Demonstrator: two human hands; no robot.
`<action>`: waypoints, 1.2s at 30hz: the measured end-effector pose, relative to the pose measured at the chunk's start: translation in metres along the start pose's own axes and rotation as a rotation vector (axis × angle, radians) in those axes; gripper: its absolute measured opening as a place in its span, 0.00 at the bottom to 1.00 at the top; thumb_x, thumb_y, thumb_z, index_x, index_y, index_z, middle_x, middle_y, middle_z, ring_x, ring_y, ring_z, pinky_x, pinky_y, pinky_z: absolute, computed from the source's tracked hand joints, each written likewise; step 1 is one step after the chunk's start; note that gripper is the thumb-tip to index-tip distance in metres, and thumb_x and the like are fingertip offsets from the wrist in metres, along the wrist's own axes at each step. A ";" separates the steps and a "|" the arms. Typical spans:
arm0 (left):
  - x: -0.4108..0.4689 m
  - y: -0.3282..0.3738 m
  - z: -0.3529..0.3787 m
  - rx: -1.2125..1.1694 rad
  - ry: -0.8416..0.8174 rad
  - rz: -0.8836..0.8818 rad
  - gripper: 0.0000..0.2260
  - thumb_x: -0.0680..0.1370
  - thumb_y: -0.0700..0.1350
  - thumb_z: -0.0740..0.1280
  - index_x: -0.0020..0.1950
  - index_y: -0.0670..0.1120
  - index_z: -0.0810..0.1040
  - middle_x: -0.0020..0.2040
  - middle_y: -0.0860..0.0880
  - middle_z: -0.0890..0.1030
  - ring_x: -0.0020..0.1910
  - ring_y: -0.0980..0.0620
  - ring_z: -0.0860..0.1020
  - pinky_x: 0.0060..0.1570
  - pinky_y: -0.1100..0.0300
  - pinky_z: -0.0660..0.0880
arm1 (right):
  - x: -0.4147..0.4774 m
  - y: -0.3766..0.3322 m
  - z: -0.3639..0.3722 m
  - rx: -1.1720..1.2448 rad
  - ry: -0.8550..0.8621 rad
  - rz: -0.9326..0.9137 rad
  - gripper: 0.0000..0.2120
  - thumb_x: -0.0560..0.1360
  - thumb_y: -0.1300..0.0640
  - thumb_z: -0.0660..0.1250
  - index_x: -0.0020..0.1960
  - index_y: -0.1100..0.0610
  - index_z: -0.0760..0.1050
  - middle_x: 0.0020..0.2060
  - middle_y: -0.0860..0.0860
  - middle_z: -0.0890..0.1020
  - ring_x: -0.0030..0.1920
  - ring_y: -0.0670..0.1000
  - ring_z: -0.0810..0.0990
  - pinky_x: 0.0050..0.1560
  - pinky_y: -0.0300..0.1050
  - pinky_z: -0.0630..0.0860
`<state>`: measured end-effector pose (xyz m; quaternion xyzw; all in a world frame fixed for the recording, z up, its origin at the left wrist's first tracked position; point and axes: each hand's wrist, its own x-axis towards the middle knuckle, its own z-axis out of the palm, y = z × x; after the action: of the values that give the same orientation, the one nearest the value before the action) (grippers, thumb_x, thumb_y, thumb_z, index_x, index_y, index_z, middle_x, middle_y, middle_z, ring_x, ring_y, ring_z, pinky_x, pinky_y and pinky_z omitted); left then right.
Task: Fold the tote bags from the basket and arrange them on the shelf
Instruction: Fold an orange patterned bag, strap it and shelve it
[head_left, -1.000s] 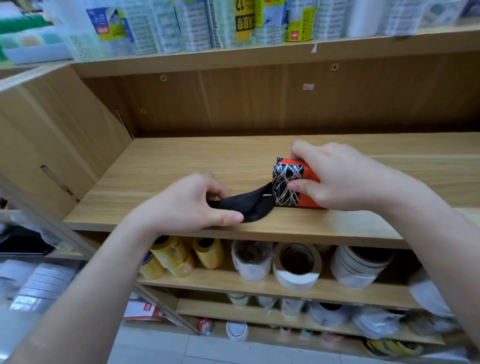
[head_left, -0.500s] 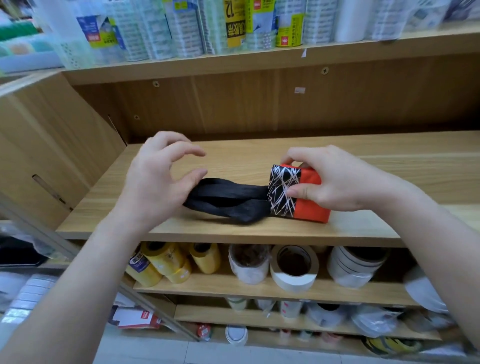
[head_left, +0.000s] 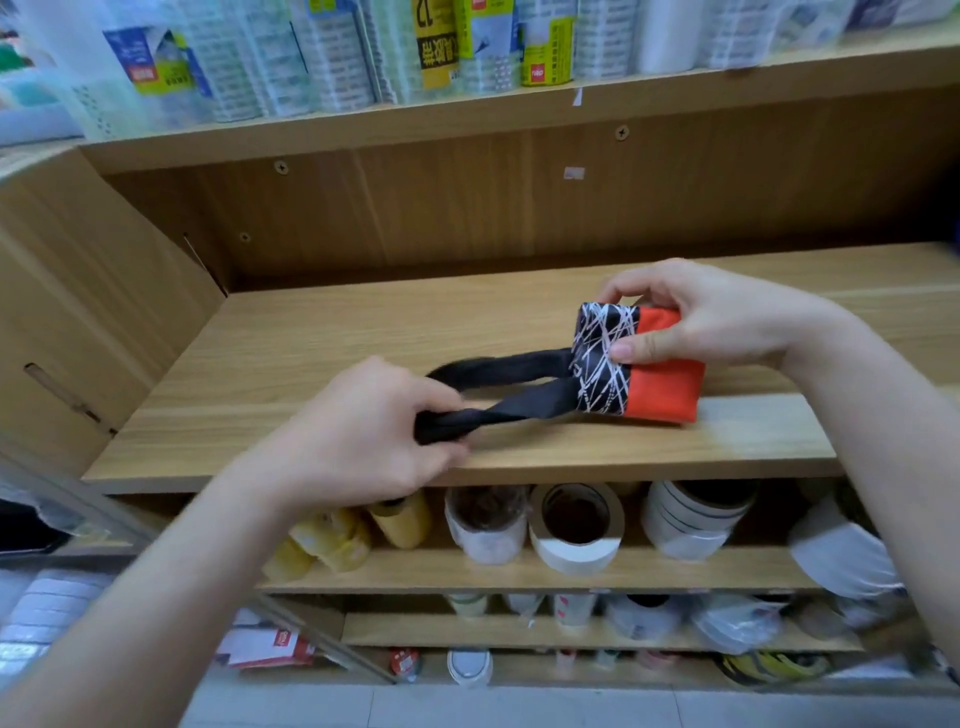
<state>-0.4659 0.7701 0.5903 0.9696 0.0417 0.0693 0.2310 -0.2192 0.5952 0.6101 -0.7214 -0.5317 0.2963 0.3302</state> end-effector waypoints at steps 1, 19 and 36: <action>-0.004 -0.002 -0.012 -0.164 -0.089 -0.003 0.08 0.72 0.53 0.69 0.44 0.51 0.84 0.37 0.52 0.82 0.38 0.53 0.80 0.37 0.55 0.76 | -0.001 0.005 -0.004 0.012 0.019 0.014 0.12 0.72 0.56 0.73 0.54 0.56 0.76 0.47 0.57 0.85 0.48 0.59 0.85 0.53 0.62 0.80; 0.033 0.021 -0.031 -1.402 -0.079 0.154 0.37 0.73 0.47 0.72 0.78 0.51 0.59 0.74 0.39 0.66 0.37 0.47 0.80 0.42 0.52 0.79 | -0.030 -0.066 0.044 -0.916 0.150 -0.133 0.38 0.78 0.57 0.60 0.65 0.23 0.39 0.48 0.49 0.61 0.35 0.47 0.69 0.33 0.43 0.70; 0.000 0.011 -0.042 -0.717 0.548 -0.096 0.37 0.62 0.48 0.76 0.71 0.53 0.70 0.69 0.52 0.74 0.70 0.51 0.71 0.68 0.48 0.69 | -0.011 -0.037 0.009 -0.164 -0.240 -0.182 0.05 0.78 0.55 0.68 0.48 0.49 0.84 0.45 0.47 0.84 0.46 0.48 0.83 0.49 0.47 0.79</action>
<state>-0.4721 0.7791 0.6322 0.7711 0.1194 0.3226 0.5357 -0.2497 0.5942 0.6346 -0.6543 -0.6529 0.3045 0.2299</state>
